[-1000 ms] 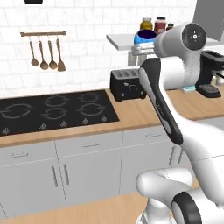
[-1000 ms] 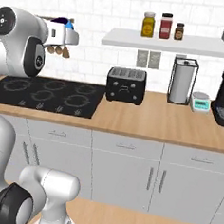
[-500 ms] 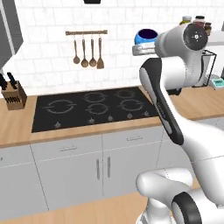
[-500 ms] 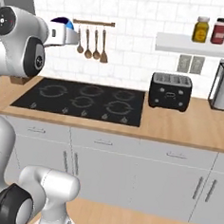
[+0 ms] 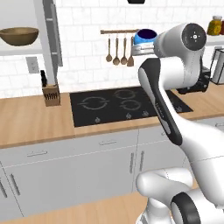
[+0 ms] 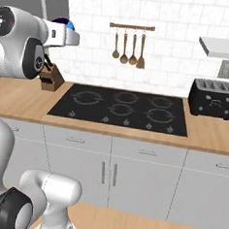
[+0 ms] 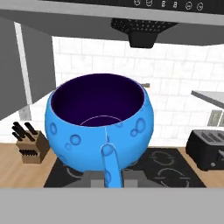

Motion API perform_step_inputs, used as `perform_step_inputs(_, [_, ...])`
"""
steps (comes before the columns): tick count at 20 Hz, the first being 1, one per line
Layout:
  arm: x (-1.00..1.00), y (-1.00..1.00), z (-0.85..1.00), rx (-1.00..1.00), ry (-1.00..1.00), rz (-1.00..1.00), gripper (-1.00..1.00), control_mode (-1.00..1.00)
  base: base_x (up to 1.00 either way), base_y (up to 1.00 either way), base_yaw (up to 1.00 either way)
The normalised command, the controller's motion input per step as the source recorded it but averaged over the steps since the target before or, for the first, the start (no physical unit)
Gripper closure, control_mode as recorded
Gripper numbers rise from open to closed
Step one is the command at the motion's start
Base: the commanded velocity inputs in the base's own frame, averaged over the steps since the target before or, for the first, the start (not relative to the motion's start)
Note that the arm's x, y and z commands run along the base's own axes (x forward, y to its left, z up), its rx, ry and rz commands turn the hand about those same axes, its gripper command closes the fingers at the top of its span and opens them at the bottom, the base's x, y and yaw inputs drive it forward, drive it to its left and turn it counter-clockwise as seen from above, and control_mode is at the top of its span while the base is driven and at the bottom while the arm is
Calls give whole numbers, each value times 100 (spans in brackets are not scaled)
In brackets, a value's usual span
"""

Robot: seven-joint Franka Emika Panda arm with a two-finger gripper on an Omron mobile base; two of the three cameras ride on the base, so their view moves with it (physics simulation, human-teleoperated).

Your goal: Gather all objects into one cabinet and sort the glasses and bowls to opposite sides.

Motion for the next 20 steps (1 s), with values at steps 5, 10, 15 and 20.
perform_step_inputs(5, [0, 0, 0, 0, 0, 0, 100, 100, -30, 37, -3])
perform_step_inputs(10, [0, 0, 0, 0, 0, 0, 100, 100, -86, 0, -7])
perform_step_inputs(15, [0, 0, 0, 0, 0, 0, 100, 100, -98, -1, -5])
perform_step_inputs(20, [0, 0, 0, 0, 0, 0, 100, 100, -68, 44, -2])
